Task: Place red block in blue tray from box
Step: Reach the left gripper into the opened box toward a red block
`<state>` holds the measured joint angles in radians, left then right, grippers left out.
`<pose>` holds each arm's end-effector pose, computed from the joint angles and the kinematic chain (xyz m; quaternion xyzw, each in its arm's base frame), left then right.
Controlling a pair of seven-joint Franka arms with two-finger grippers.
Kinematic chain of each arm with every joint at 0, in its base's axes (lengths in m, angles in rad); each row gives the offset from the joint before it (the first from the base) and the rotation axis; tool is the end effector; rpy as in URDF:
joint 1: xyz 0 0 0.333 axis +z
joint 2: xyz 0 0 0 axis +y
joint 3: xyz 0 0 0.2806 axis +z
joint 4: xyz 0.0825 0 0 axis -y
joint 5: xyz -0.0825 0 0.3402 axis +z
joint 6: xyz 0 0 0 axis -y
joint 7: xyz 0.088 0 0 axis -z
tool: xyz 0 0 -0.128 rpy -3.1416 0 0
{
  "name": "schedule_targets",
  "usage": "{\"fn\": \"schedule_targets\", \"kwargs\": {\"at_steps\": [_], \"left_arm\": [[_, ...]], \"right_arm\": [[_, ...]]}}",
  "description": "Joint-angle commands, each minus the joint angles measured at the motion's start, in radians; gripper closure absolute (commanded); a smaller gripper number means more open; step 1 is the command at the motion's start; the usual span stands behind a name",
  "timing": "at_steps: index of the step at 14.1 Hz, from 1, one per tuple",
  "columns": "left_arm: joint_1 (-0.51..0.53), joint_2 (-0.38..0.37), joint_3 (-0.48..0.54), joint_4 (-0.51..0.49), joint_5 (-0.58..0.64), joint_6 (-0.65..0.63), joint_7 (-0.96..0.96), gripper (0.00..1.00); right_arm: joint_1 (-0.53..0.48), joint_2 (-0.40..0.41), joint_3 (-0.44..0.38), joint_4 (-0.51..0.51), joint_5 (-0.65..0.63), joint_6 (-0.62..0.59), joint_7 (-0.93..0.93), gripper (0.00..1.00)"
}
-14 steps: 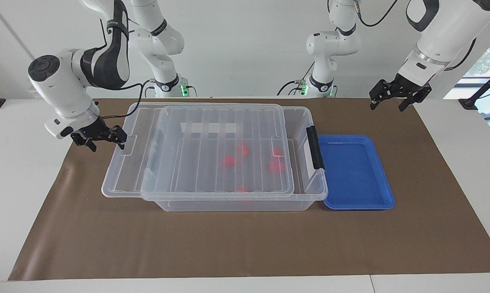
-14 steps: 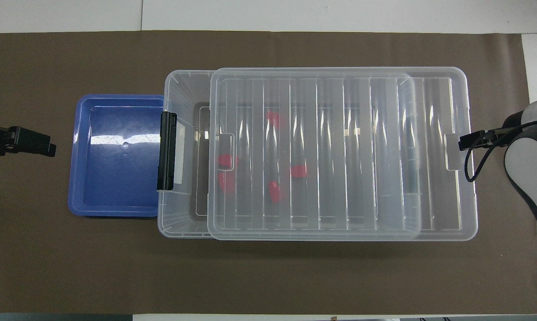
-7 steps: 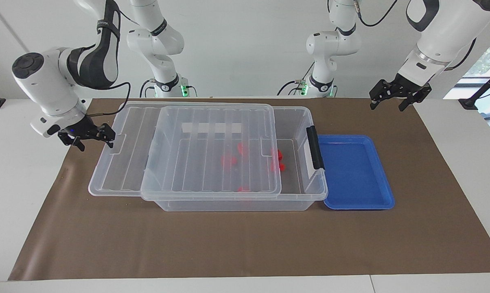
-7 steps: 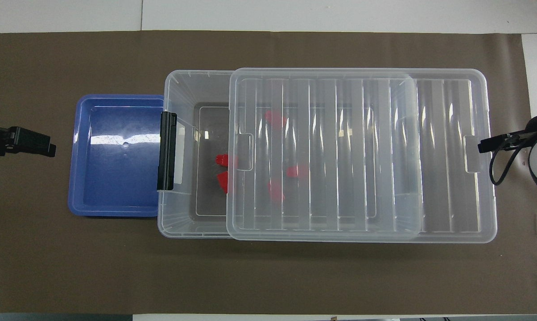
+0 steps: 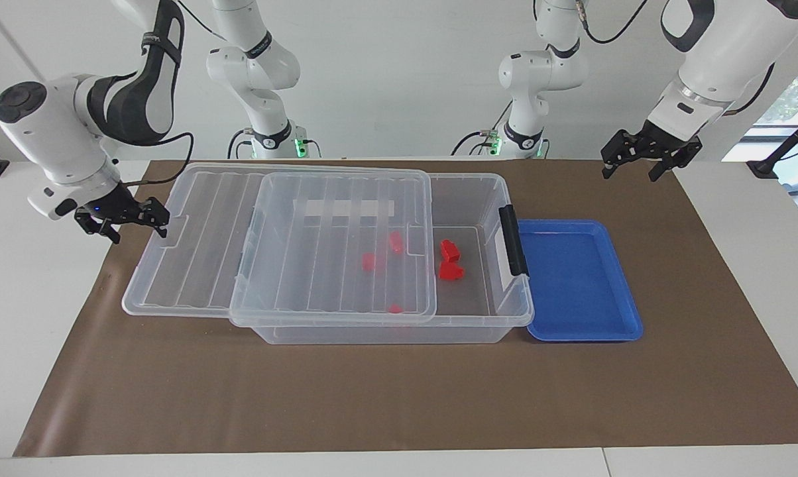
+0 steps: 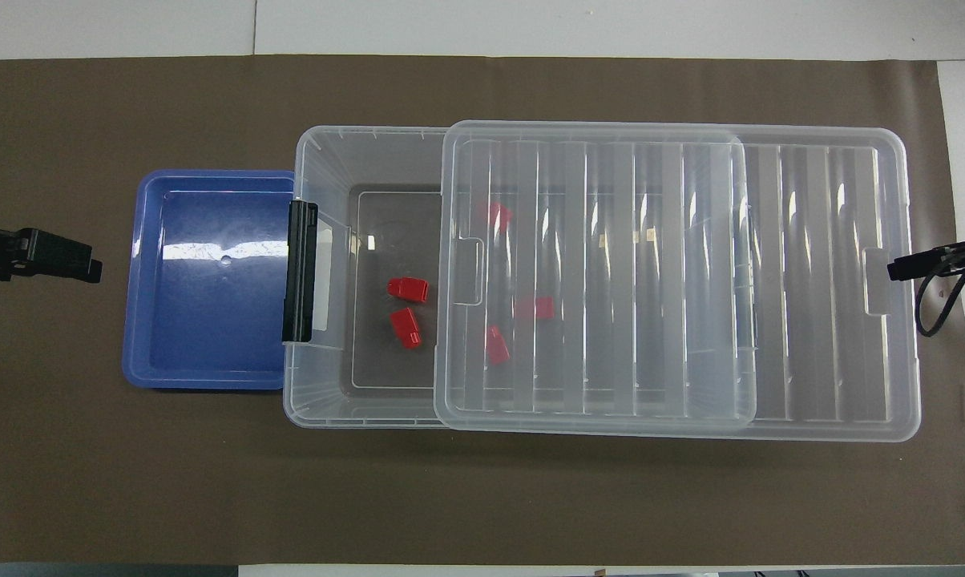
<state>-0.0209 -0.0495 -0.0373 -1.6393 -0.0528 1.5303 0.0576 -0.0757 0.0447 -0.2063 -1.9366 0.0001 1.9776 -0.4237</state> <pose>0.4892 -0.0359 0.5605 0.9975 -0.0581 -0.0298 0.0255 0.5067 -0.1458 0.4217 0.9975 0.0709 -0.0029 0.0038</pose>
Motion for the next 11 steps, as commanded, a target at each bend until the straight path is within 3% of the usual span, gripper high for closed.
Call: {"fn": "schedule_targets", "kwargs": {"at_steps": [1, 5, 11], "left_arm": [[-0.027, -0.015, 0.002, -0.03, 0.014, 0.037, 0.002, 0.0], [-0.143, -0.039, -0.001, -0.086, 0.014, 0.091, -0.043, 0.0], [-0.388, -0.084, -0.003, -0.203, 0.016, 0.226, -0.388, 0.0]], "right_arm": [[-0.012, -0.006, -0.022, -0.012, -0.002, 0.021, -0.064, 0.0], [-0.012, -0.003, -0.042, -0.001, 0.0, 0.021, -0.133, 0.0], [-0.013, 0.0, -0.07, 0.002, 0.001, 0.023, -0.191, 0.0]]}}
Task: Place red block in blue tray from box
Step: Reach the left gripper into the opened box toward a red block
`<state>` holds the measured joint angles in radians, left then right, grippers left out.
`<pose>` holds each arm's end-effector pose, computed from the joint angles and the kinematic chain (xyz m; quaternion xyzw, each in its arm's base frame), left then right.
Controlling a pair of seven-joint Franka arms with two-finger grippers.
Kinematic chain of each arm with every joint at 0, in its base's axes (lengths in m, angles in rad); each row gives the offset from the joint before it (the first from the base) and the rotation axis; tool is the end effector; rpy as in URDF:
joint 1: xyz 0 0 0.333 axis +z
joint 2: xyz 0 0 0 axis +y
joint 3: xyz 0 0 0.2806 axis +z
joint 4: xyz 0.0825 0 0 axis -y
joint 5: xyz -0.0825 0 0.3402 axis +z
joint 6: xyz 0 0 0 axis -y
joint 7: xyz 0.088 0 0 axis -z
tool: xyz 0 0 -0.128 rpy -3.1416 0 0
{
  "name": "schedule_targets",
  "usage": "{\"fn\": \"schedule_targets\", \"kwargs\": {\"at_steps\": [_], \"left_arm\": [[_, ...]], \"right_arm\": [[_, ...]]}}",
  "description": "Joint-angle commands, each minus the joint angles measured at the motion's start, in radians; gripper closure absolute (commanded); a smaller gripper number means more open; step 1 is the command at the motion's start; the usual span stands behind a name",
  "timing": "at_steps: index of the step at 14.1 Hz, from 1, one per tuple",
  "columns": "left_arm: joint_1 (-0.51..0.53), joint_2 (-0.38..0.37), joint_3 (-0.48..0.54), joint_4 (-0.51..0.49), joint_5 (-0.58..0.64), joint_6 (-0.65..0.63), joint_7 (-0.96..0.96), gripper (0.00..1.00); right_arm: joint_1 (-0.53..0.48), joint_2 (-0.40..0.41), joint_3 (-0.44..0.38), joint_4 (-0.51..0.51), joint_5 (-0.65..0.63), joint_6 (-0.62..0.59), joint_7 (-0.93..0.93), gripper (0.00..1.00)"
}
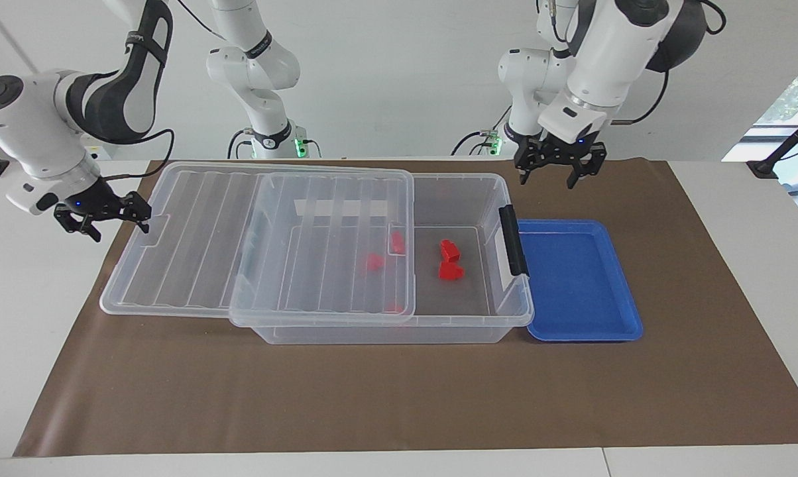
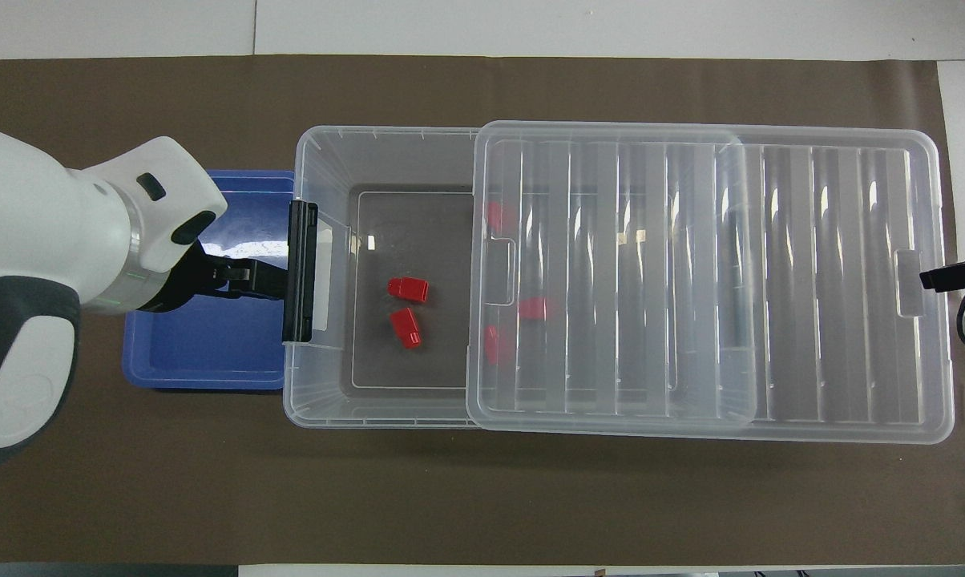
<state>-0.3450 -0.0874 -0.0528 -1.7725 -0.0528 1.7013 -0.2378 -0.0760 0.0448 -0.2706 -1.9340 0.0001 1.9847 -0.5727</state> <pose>0.4538 -0.1982 0.5364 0.9967 -0.0766 0.0002 0.0252 0.4976 -0.1784 0.4237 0.9936 0.1129 0.0007 0.0070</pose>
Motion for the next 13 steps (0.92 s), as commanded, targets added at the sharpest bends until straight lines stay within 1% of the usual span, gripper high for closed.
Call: {"fn": "schedule_targets", "kwargs": {"at_steps": [1, 4, 6, 7, 10, 12, 13], "left_arm": [[-0.098, -0.043, 0.013, -0.088, 0.014, 0.098, -0.139, 0.0], [-0.161, -0.035, 0.013, -0.181, 0.014, 0.259, -0.21, 0.0], [-0.183, -0.023, 0.011, -0.231, 0.014, 0.31, -0.227, 0.0], [-0.195, 0.001, 0.011, -0.241, 0.014, 0.323, -0.247, 0.0], [-0.227, 0.083, 0.011, -0.255, 0.014, 0.4, -0.386, 0.0], [-0.241, 0.124, 0.013, -0.28, 0.014, 0.461, -0.429, 0.0], [-0.253, 0.145, 0.013, -0.281, 0.016, 0.474, -0.454, 0.0]], "right_arm": [[-0.013, -0.002, -0.012, 0.0, 0.001, 0.016, -0.045, 0.0], [-0.013, 0.0, -0.016, 0.0, 0.001, 0.016, -0.053, 0.0], [-0.013, -0.002, -0.025, 0.0, 0.001, 0.016, -0.075, 0.0], [-0.013, -0.002, -0.025, 0.0, 0.001, 0.016, -0.075, 0.0], [-0.013, -0.002, -0.025, 0.003, 0.007, 0.011, -0.073, 0.0], [-0.011, 0.006, -0.015, 0.036, 0.017, -0.015, -0.064, 0.0], [-0.01, 0.021, 0.005, 0.073, 0.02, -0.05, -0.049, 0.0]]}}
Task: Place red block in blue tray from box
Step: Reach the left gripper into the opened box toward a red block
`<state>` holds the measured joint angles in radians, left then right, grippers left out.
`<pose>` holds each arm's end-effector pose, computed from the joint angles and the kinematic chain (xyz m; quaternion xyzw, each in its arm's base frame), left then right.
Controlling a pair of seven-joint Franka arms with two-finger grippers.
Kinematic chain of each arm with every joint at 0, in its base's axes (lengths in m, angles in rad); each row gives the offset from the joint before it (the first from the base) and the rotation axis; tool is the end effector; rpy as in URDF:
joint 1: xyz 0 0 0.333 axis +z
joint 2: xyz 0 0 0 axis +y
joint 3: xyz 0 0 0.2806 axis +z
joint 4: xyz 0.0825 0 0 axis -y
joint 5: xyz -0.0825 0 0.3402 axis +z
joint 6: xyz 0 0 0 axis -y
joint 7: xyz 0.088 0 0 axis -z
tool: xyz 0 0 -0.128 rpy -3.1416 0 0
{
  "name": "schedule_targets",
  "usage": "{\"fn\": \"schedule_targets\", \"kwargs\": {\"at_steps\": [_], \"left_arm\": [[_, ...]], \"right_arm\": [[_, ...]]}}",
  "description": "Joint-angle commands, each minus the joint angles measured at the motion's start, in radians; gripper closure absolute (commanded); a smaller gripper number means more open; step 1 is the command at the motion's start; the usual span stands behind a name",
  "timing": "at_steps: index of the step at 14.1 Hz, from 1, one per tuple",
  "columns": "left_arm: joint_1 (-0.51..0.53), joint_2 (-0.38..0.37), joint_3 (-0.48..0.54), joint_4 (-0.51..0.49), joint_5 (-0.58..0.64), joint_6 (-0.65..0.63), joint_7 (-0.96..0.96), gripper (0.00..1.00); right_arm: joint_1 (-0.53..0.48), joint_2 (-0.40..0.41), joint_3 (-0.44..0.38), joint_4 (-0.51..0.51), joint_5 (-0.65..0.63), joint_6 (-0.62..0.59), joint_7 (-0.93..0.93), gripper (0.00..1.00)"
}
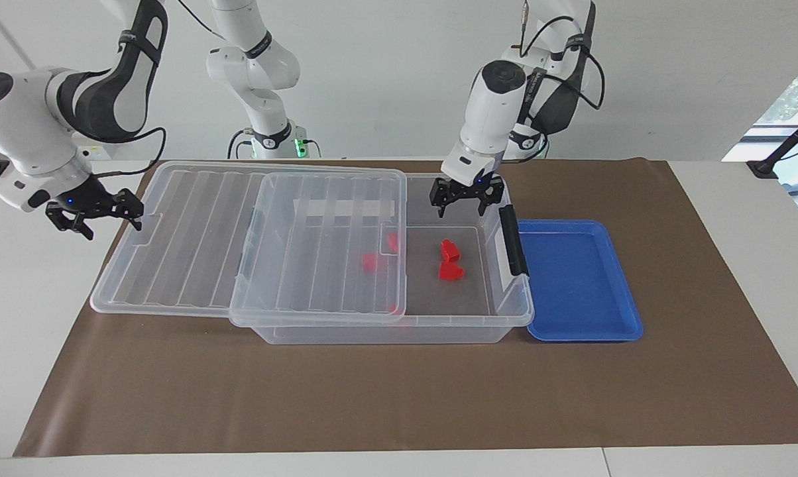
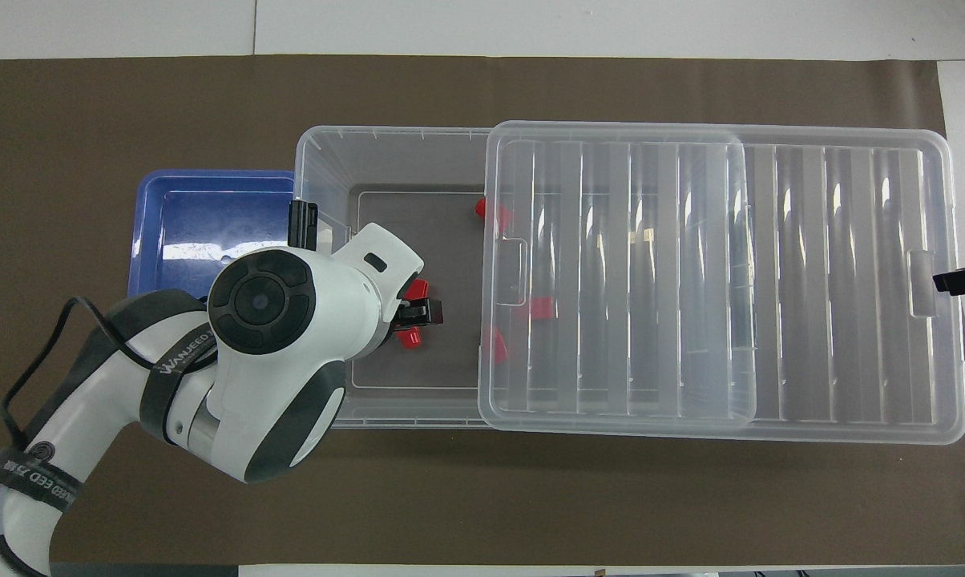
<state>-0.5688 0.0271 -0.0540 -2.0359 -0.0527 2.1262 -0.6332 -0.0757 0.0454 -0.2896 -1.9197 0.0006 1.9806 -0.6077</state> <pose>0.4244 -0.3087 0.4011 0.9991 0.0184 0.0117 0.0376 0.4962 -0.1882 0.4294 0.9926 0.1210 0.0048 0.0096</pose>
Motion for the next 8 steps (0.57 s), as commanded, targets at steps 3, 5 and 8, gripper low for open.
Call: {"fn": "schedule_targets", "kwargs": {"at_steps": [3, 5, 8], "left_arm": [[-0.036, 0.072, 0.014, -0.062, 0.016, 0.136, -0.088, 0.01], [-0.036, 0.077, 0.013, -0.108, 0.014, 0.188, -0.088, 0.01], [-0.051, 0.108, 0.013, -0.15, 0.014, 0.262, -0.088, 0.01]], "right_arm": [[-0.012, 0.065, 0.084, 0.217, 0.021, -0.196, 0.09, 0.0], [-0.012, 0.064, 0.124, 0.267, 0.021, -0.273, 0.169, 0.0], [-0.013, 0.064, 0.182, 0.352, 0.019, -0.383, 0.274, 0.0]]}}
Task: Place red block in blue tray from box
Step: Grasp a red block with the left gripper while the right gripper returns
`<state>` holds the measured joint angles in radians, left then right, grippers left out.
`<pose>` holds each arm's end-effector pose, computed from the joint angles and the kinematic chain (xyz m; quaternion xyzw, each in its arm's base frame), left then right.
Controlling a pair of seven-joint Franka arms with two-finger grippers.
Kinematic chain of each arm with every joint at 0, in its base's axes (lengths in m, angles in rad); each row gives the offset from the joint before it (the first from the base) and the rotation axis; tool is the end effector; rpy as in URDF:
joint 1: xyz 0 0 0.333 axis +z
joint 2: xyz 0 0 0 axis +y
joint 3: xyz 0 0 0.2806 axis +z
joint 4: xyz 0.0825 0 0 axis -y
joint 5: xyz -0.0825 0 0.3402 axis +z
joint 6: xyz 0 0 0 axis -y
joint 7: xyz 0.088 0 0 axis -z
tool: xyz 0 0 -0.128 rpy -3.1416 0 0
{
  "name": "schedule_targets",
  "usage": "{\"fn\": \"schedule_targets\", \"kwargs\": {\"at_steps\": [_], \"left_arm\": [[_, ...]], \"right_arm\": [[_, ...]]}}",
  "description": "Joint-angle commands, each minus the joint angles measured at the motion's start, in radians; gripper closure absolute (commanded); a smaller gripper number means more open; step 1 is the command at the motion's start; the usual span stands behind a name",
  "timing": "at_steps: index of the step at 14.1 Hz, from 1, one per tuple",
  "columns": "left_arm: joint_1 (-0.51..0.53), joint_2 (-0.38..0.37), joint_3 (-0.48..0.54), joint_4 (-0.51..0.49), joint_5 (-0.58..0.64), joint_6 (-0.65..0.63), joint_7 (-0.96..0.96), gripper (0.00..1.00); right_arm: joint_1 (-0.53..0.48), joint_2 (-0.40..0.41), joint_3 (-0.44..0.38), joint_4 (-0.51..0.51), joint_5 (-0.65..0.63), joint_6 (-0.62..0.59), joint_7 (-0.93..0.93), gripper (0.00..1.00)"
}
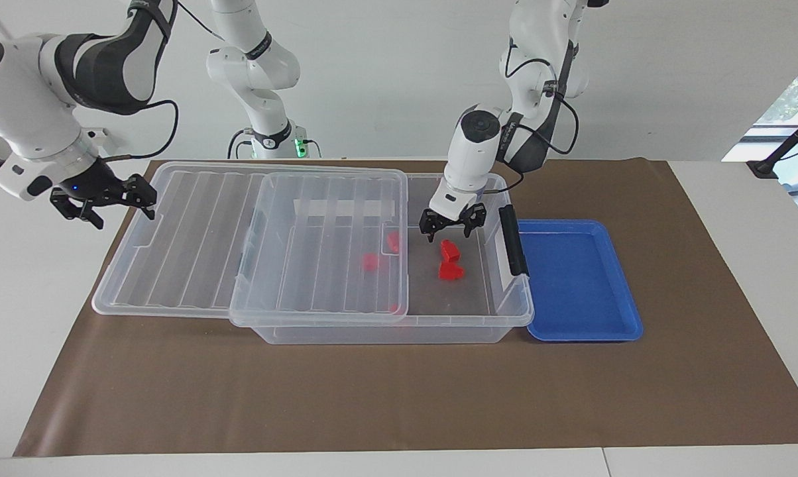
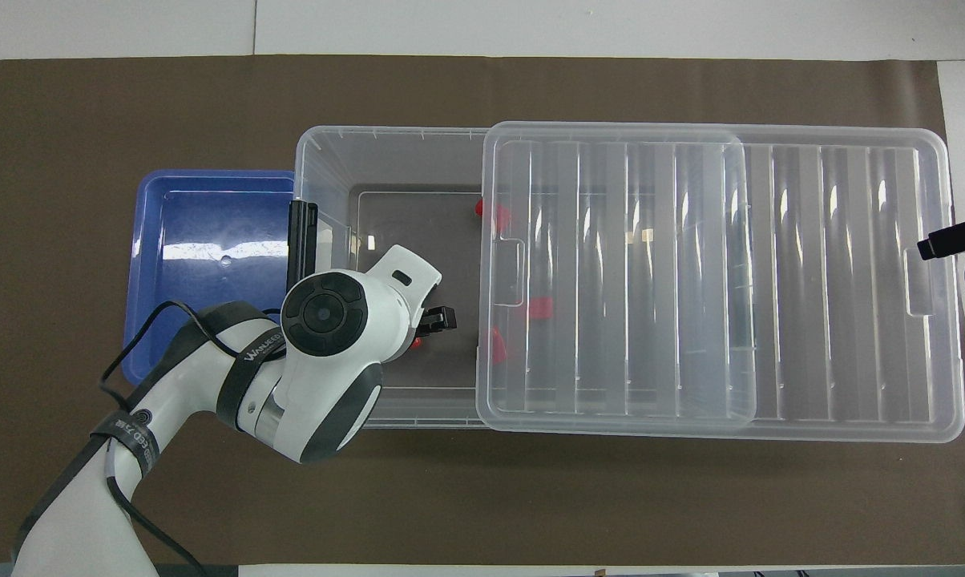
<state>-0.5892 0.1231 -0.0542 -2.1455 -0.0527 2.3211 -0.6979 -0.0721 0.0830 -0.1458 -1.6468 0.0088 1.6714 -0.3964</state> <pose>0.4188 -0.3160 0.3229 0.9984 0.0450 0.0063 0.0344 0.5228 -0.1123 0.5009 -0.9957 -0.0886 0.0279 0.0071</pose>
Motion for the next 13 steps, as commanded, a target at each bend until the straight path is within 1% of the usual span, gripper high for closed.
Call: {"fn": "schedule_targets", "kwargs": {"at_steps": [1, 2, 4, 5, 6, 7, 8, 10, 13], "left_arm": [[-0.043, 0.027, 0.014, -0.039, 0.016, 0.078, -0.034, 0.01], [-0.043, 0.045, 0.014, -0.039, 0.014, 0.09, -0.041, 0.01], [-0.043, 0.059, 0.014, -0.04, 0.014, 0.103, -0.043, 0.01], [-0.043, 0.064, 0.014, -0.04, 0.014, 0.1, -0.043, 0.12], [-0.043, 0.064, 0.016, -0.04, 0.014, 0.1, -0.043, 0.17], [-0.041, 0.064, 0.019, -0.04, 0.014, 0.093, -0.043, 0.32], [-0.034, 0.064, 0.02, -0.04, 0.016, 0.09, -0.043, 0.5], [-0.031, 0.059, 0.025, -0.04, 0.016, 0.084, -0.043, 1.0], [-0.027, 0.032, 0.034, -0.036, 0.017, 0.069, -0.058, 1.0]], "right_arm": [[-0.015, 0.027, 0.066, 0.097, 0.011, -0.109, 0.123, 0.0], [-0.015, 0.024, 0.106, 0.105, 0.008, -0.131, 0.205, 0.0], [-0.014, 0.014, 0.15, 0.11, 0.002, -0.16, 0.33, 0.0], [-0.014, 0.006, 0.17, 0.108, 0.003, -0.167, 0.355, 0.0], [-0.014, 0.001, 0.181, 0.107, 0.003, -0.171, 0.384, 0.0], [-0.012, 0.0, 0.195, 0.108, 0.003, -0.183, 0.424, 0.0], [-0.012, 0.0, 0.209, 0.108, 0.002, -0.185, 0.45, 0.0], [-0.012, -0.002, 0.216, 0.108, 0.002, -0.183, 0.459, 0.0], [-0.012, 0.0, 0.216, 0.108, -0.006, -0.159, 0.458, 0.0]]}}
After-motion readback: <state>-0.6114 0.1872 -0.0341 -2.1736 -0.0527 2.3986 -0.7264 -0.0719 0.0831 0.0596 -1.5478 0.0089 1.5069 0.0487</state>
